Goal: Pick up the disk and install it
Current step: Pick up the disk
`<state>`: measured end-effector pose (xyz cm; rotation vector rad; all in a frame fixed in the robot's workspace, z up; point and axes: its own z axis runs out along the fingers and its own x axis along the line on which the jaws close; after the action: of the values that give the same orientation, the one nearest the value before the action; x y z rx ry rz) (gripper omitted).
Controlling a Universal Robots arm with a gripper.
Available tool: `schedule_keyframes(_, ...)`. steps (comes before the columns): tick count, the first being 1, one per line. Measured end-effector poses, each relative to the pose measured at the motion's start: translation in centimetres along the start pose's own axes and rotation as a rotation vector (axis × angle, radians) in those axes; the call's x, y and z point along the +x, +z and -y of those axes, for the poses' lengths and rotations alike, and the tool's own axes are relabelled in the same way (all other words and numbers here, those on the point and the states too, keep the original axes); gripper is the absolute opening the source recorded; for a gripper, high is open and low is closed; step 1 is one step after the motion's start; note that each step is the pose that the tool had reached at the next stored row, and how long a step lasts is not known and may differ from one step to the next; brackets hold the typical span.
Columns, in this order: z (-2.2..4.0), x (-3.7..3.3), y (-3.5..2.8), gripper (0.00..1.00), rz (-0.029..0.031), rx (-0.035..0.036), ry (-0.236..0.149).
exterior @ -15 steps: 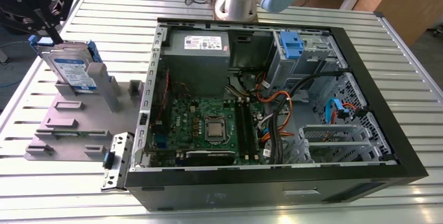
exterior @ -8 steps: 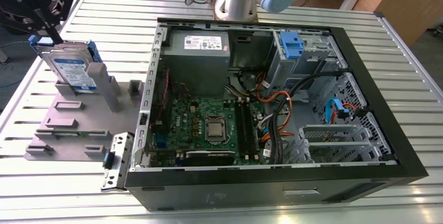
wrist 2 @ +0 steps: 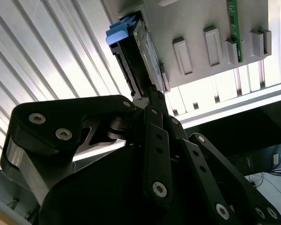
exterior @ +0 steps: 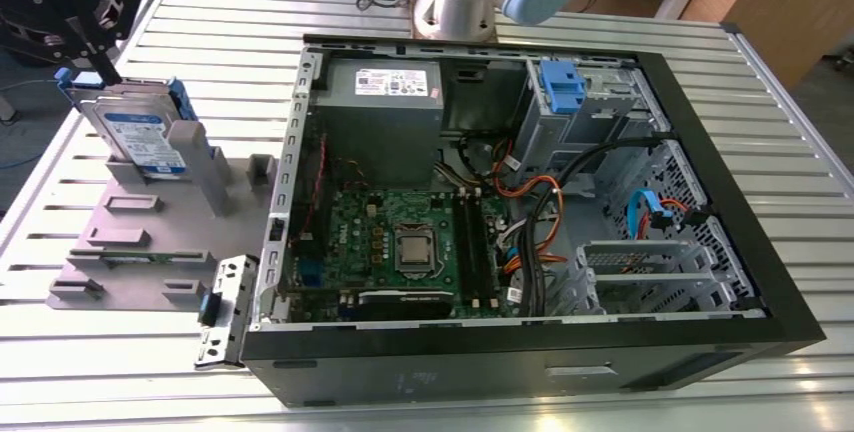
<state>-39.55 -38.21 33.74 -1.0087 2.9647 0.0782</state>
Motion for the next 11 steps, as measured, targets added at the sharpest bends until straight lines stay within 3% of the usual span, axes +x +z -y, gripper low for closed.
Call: schedule_keyframes(11, 0.00, 0.00, 0.00, 0.11, -0.0030, -0.0016, -0.066)
